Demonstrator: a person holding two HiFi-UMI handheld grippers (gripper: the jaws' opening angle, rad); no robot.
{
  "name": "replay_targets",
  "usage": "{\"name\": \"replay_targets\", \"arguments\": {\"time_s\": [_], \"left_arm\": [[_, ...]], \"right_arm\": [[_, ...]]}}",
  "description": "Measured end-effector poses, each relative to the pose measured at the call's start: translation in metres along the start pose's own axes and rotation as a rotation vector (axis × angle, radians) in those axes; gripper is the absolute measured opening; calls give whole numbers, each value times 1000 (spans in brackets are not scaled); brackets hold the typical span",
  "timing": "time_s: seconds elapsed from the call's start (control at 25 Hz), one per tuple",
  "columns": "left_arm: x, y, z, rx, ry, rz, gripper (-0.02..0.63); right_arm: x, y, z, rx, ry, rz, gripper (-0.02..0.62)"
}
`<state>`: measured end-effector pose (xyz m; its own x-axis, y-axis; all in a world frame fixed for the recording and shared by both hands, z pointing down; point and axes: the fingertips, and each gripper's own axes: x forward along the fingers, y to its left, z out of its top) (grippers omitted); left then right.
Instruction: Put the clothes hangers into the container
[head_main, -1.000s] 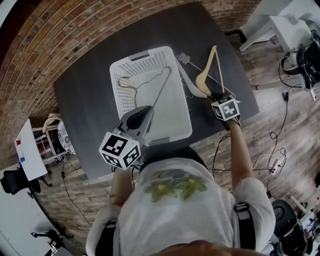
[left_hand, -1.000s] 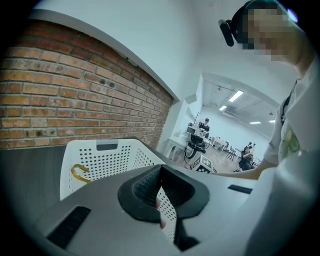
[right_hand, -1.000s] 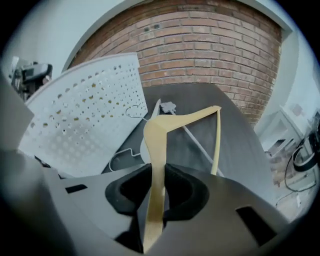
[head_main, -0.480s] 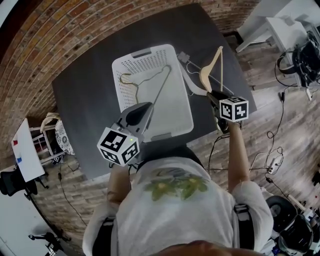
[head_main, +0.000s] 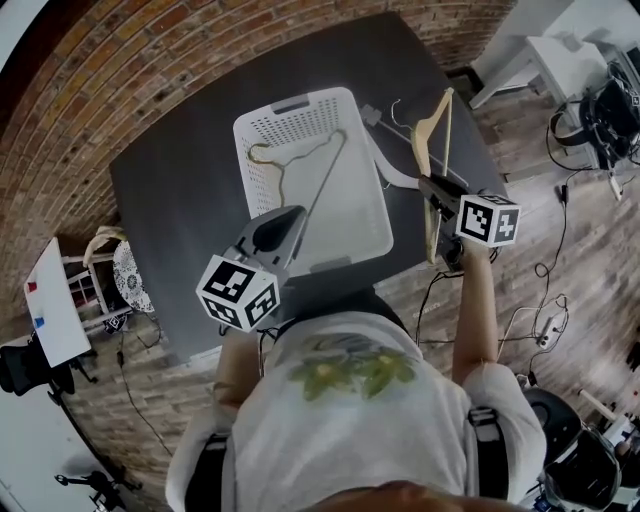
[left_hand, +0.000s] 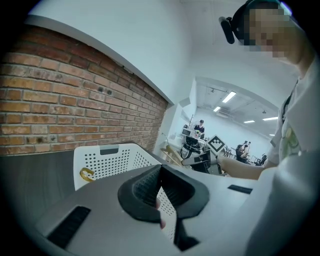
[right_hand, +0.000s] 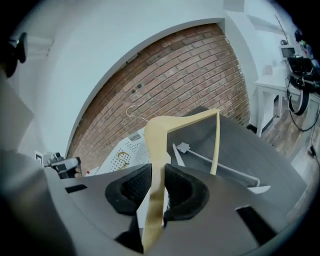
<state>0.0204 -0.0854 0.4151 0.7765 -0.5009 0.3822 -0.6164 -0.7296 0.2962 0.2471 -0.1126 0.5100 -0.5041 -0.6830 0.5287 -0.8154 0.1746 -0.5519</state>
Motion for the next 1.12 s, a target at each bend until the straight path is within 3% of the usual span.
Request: {"name": "replay_targets", "arguments": {"time_s": [0.32, 0.56, 0.84, 1.12], "left_arm": [[-18, 0, 1, 7, -29, -6, 29], [-29, 2, -1, 5, -43, -13, 29], [-37, 1, -1, 11, -59, -34, 29], [-45, -2, -5, 10, -68, -49, 29]], "right_arm": [[-37, 67, 39, 110, -151, 146, 100], [-56, 124, 49, 181, -245, 309, 100], [-59, 181, 40, 207, -228, 442, 100], [-48, 214, 23, 228, -178, 491, 100]]}}
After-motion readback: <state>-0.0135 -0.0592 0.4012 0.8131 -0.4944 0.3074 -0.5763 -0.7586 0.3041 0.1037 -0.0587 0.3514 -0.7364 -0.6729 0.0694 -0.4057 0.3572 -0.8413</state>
